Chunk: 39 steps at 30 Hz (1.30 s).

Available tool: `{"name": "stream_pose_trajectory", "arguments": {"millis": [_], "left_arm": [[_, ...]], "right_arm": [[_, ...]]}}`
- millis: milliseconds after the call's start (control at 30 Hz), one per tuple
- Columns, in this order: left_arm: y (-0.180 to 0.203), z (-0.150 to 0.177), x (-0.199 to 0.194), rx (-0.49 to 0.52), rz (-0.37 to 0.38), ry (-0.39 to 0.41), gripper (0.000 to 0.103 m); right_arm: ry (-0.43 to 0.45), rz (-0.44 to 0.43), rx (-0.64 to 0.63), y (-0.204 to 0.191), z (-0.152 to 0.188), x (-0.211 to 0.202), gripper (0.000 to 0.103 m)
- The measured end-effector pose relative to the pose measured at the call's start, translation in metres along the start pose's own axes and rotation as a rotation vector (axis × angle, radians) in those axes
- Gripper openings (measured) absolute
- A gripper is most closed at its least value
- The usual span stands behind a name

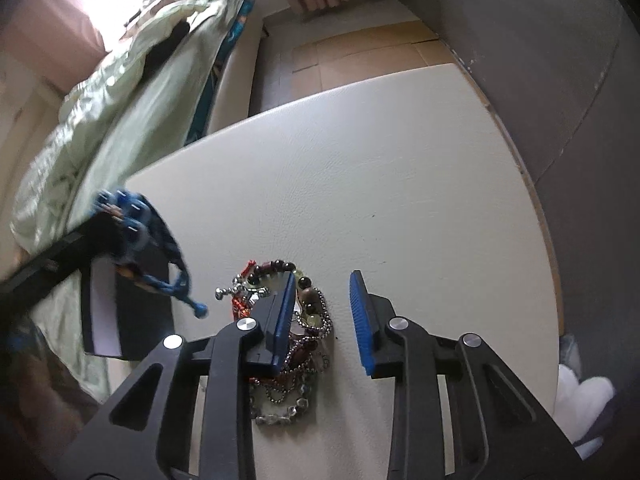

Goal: Organize jewelry
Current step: 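Lift the blue bracelet with the left gripper while the right gripper grasps a dark bead strand, then lower the blue bracelet into the black box and open the left gripper while the right lifts the dark strand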

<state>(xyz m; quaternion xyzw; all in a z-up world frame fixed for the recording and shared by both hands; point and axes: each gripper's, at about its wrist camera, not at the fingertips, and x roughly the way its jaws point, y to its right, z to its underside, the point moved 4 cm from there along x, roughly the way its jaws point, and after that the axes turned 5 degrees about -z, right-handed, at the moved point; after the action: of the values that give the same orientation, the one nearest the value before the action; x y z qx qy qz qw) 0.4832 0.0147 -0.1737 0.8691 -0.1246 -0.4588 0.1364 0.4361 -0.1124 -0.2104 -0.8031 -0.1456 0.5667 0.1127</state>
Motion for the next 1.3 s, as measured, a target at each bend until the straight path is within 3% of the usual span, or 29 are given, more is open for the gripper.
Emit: {"name": "stream_pose_trajectory", "arguments": {"millis": [400,567,700,833,1033,1300], "left_arm": [[-0.023,-0.001,-0.030,-0.063,0.031,0.054,0.013],[-0.028,0.000,-0.035,-0.079,0.038,0.061,0.013],[-0.030,0.003,-0.039,-0.084,0.043,0.073,0.013],[-0.034,0.002,-0.048,-0.098,0.054,0.096,0.013],[-0.040,0.002,-0.063,-0.112,0.059,0.134,0.013],[-0.057,0.003,-0.076,-0.140,0.051,0.161,0.013]], "right_arm": [[-0.044,0.128,-0.139,-0.022,-0.003,0.024,0.024],[-0.048,0.251,-0.209,-0.029,-0.006,0.030,0.009],[-0.030,0.202,-0.145,-0.015,-0.008,0.022,0.008],[0.068,0.122,-0.092,-0.013,-0.014,-0.005,0.008],[0.189,0.036,-0.117,-0.040,-0.011,-0.041,0.008],[0.283,-0.047,-0.137,-0.072,-0.012,-0.070,0.008]]}}
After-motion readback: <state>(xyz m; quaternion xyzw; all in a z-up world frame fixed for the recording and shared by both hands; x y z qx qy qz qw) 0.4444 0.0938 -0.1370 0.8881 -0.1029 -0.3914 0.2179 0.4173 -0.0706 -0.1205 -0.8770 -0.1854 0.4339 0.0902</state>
